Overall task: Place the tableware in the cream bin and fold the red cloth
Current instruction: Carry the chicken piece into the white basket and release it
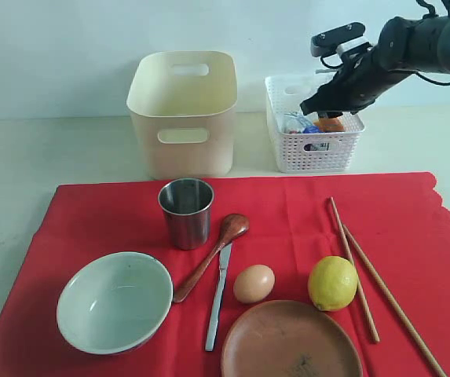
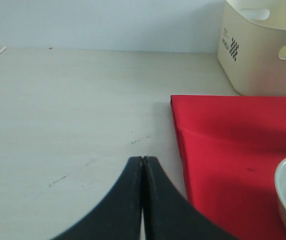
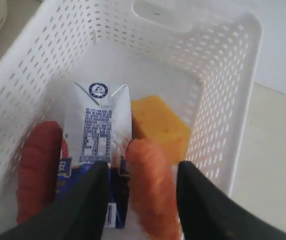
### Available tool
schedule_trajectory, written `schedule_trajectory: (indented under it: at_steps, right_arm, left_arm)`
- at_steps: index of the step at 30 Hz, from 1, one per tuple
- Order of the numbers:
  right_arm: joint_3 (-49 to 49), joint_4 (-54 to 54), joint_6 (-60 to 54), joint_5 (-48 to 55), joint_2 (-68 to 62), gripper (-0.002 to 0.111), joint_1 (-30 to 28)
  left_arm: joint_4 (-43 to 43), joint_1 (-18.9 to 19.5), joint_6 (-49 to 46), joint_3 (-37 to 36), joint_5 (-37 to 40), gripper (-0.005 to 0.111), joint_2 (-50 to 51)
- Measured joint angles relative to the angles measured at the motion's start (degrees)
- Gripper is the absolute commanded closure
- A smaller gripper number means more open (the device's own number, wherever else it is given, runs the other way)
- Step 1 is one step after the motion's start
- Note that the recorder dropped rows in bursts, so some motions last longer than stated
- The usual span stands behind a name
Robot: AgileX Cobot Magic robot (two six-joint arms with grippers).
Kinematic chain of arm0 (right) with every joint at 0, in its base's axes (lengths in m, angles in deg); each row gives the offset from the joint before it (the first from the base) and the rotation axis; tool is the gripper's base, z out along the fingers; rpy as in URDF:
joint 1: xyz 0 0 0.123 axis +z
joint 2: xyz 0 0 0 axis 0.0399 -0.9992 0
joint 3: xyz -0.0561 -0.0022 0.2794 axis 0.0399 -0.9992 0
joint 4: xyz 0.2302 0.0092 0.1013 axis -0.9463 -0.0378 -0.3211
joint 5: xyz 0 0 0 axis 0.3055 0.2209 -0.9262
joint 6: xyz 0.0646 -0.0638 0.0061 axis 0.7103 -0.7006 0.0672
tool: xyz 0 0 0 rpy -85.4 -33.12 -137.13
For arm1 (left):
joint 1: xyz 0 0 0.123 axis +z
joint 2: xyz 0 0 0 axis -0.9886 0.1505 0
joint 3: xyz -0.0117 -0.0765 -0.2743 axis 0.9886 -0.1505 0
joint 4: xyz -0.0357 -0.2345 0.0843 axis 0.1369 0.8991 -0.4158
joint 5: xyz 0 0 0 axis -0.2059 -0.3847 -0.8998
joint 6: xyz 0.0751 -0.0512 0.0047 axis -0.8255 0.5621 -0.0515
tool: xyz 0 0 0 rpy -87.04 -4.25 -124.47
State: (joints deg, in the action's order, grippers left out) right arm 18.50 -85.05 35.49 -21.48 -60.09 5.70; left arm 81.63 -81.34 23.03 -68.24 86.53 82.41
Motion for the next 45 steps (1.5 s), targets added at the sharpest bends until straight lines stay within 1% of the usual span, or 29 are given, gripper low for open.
schedule_trajectory:
  at_steps: [5, 12, 25, 31, 45]
  right_arm:
    - [0.0, 2.3, 1.8, 2.6, 0.4, 0.064, 0.0]
    - [0.0, 2.5, 3.9, 5.9, 3.6, 0.064, 0.0]
    - [0.0, 2.5, 4.3, 19.2, 10.2, 0.064, 0.2]
    - [0.0, 1.7, 3.9, 24.7, 12.5, 0.065, 1.8]
    - [0.0, 0.0, 3.5, 35.9, 14.0, 0.065, 8.2]
  left_arm:
    - [0.0, 0.0, 0.0, 0.0, 0.0, 0.107, 0.0]
    - [0.0, 0.0, 0.0, 0.0, 0.0, 0.107, 0.0]
    - [0.0, 0.0, 0.0, 0.0, 0.0, 0.107, 0.0]
    - [0.0, 0.0, 0.0, 0.0, 0.0, 0.107, 0.0]
    - [0.0, 0.0, 0.0, 0.0, 0.0, 0.107, 0.0]
